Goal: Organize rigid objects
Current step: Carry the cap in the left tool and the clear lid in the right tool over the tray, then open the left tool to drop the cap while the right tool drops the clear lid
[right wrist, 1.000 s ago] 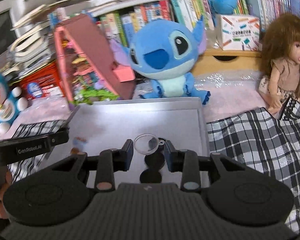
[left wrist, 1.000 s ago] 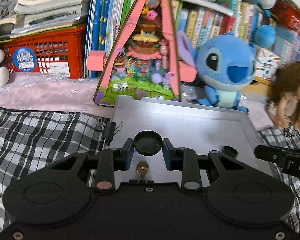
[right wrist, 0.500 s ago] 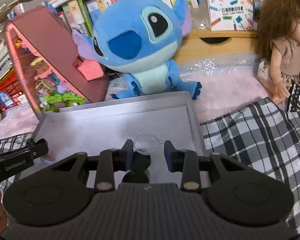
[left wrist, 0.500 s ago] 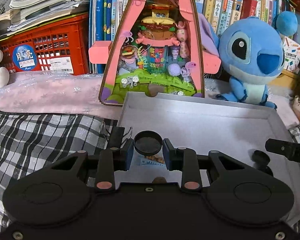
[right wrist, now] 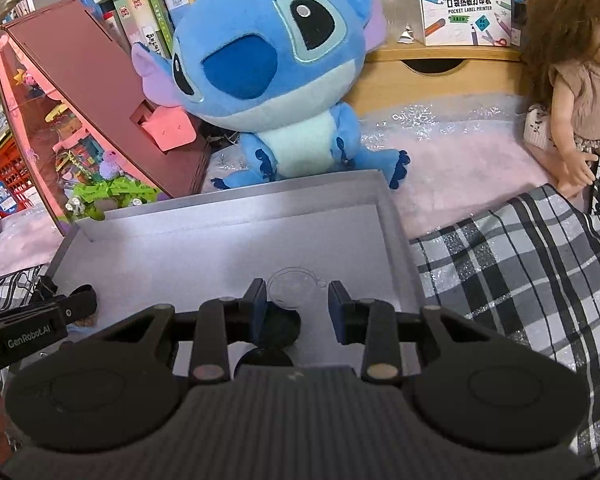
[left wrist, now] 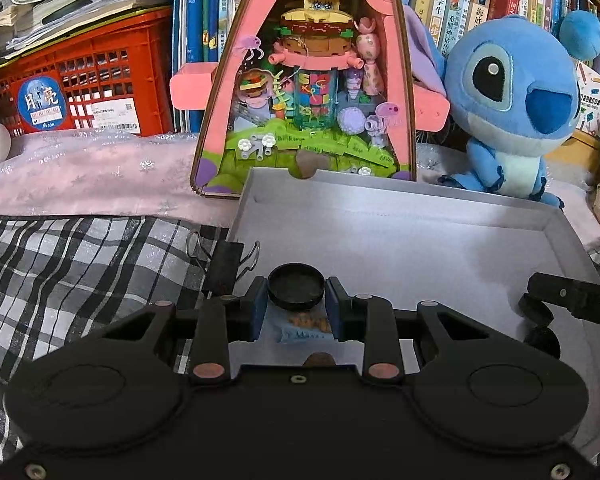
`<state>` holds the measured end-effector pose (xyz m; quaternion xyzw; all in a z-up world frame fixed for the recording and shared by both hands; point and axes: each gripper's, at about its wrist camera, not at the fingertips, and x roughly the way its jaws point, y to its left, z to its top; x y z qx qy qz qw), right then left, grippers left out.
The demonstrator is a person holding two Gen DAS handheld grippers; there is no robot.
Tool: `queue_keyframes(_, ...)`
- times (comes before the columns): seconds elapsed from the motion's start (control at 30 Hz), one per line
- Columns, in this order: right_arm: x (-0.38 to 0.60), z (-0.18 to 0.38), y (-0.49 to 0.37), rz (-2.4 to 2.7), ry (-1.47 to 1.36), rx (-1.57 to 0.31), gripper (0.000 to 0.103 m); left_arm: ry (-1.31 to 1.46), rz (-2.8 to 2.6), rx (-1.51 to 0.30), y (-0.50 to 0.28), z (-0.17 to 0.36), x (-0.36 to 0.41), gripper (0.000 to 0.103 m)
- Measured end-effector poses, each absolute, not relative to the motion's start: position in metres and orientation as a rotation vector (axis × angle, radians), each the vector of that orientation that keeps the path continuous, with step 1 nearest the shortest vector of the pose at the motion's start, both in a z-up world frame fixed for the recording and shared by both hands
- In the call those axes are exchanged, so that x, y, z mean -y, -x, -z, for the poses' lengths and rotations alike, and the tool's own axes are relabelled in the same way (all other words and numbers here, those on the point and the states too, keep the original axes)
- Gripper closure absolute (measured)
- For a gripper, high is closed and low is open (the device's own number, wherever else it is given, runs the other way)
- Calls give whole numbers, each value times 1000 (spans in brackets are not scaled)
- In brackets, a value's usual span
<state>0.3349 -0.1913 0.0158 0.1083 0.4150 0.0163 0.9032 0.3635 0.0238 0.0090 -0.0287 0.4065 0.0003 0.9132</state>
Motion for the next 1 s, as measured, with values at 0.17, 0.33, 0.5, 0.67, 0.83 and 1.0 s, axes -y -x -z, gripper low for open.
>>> queue_keyframes(0.17,191,-16,-335,-37,-219,-858,64,55,2,-837,-364,-9,-23,74)
queue_keyframes(0.33,191,-16,-334,-41,-219,-855,64,63,5,-840,-363,-10,-24,74)
queue_keyframes(0.5,191,-19,-329,-52,-218,-829,59,65,3,-837,-356,-16,-25,63)
queue_keyframes(0.67,194,-30,-314,-57,-214,-773,44,65,22,-808,-337,-32,-24,49)
queue_keyframes(0.83,198,-44,-290,-76,-214,-716,37,53,63,-758,-307,-51,-24,42)
queue_keyframes(1.0,196,-56,-258,-101,-207,-668,31,60,85,-711,-269,-66,-25,39)
